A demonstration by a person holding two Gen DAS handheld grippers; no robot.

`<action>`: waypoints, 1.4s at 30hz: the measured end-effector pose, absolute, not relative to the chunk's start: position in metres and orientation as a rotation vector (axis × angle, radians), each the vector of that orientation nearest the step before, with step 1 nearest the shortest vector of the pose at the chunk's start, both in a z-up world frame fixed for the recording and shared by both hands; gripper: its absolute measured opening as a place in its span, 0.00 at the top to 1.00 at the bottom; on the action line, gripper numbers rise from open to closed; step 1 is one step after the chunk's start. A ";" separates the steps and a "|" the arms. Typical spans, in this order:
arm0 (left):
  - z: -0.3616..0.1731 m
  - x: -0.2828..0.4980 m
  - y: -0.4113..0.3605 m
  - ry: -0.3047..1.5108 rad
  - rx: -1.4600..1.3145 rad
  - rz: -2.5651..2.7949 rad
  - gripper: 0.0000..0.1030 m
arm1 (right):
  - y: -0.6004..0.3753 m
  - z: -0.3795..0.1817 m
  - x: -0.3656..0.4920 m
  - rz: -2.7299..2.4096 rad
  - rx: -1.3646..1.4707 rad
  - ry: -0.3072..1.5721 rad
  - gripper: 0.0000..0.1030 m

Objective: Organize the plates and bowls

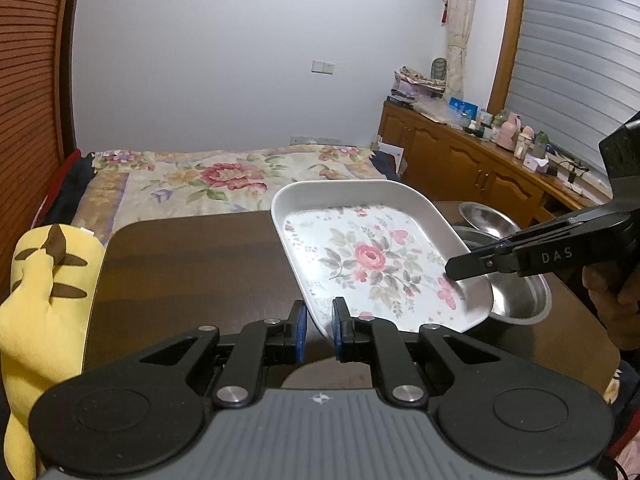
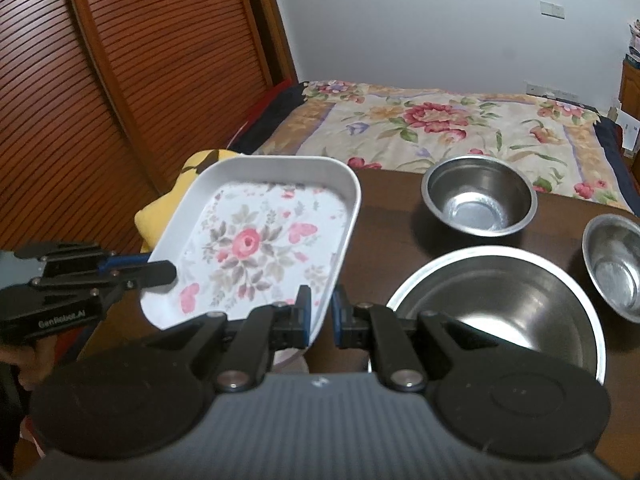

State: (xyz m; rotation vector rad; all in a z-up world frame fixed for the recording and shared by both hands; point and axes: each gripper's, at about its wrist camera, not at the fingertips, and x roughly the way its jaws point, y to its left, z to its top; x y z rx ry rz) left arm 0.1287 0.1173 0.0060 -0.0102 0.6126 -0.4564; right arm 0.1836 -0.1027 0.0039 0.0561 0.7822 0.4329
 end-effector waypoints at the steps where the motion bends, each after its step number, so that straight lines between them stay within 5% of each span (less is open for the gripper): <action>1: 0.005 0.125 0.118 0.614 -0.012 -0.455 0.86 | -0.102 0.003 0.182 0.436 0.056 0.782 0.88; 42: -0.043 0.048 0.130 0.658 0.007 -0.409 0.86 | -0.087 -0.049 0.100 0.468 0.039 0.747 0.88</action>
